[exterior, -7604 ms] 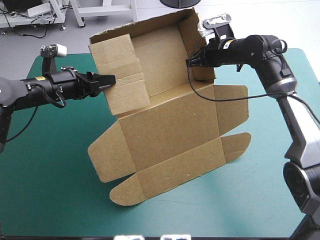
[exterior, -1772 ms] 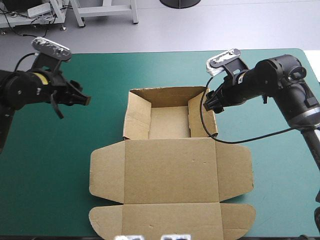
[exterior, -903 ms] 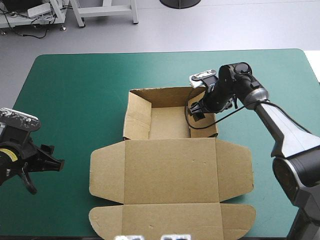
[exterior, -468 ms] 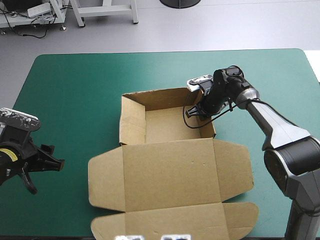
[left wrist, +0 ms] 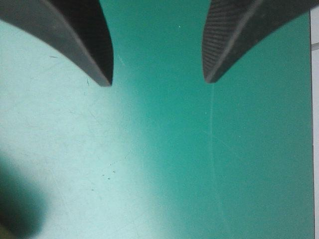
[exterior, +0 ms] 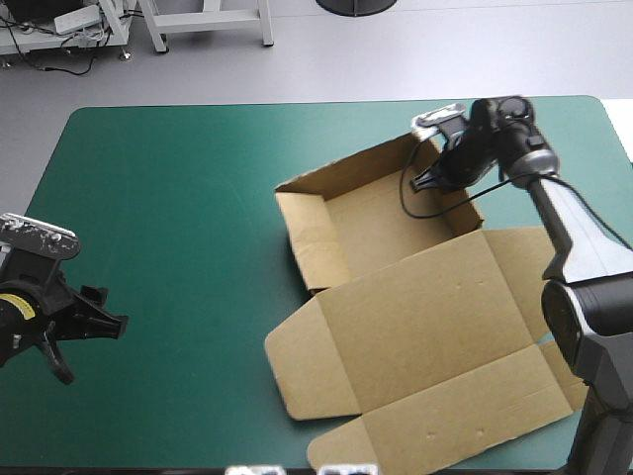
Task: Fold the box
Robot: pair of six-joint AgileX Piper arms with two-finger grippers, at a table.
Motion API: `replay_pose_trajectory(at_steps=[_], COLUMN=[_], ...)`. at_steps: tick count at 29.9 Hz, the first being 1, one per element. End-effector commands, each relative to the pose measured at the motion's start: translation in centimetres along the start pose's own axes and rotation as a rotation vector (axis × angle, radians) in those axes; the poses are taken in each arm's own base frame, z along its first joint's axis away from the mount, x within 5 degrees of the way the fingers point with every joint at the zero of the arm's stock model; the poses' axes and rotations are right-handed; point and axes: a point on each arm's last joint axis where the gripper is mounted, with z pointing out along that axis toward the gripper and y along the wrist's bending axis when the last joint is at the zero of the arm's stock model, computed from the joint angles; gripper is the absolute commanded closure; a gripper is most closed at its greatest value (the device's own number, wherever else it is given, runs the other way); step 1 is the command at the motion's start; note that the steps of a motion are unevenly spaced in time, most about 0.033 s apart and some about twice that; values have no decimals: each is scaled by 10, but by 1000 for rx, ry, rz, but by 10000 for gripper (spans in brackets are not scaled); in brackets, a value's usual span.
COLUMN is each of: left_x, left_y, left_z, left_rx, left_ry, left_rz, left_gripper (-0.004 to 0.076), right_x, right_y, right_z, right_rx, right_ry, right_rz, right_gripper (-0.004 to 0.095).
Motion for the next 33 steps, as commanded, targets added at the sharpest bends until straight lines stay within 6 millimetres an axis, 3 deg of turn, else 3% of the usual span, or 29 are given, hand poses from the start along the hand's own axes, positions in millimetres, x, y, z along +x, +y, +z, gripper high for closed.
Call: replay_pose_trajectory(at_steps=[1, 5, 9, 15, 22, 25, 30, 33], left_x=[-7, -7, -8, -8, -8, -8, -7, -7], left_y=[2, 1, 2, 2, 3, 3, 2, 3], left_z=[-7, -7, -7, -7, -7, -7, -7, -7], left_rx=[-6, -5, -6, -16, -17, -16, -16, -19], left_ry=[-75, -76, -88, -87, -84, -81, -76, -76], left_rz=[-17, -16, -16, -10, -12, -17, -7, -6], left_gripper=[337, 337, 337, 337, 337, 337, 337, 337], right_x=[4, 35, 60, 80, 85, 85, 78, 72], right_y=[-65, -136, -179, -211, -219, -220, -220, -220], right_z=[-57, -69, -65, -33, -11, -14, -31, -52], right_rx=[171, 247, 196, 194, 177, 186, 192, 223], right_ry=[-101, -72, -89, -10, 25, 34, 4, -53], right_rz=[64, 208, 316, 337, 350, 339, 350, 379], right_gripper=[933, 933, 933, 933, 913, 794, 345, 214])
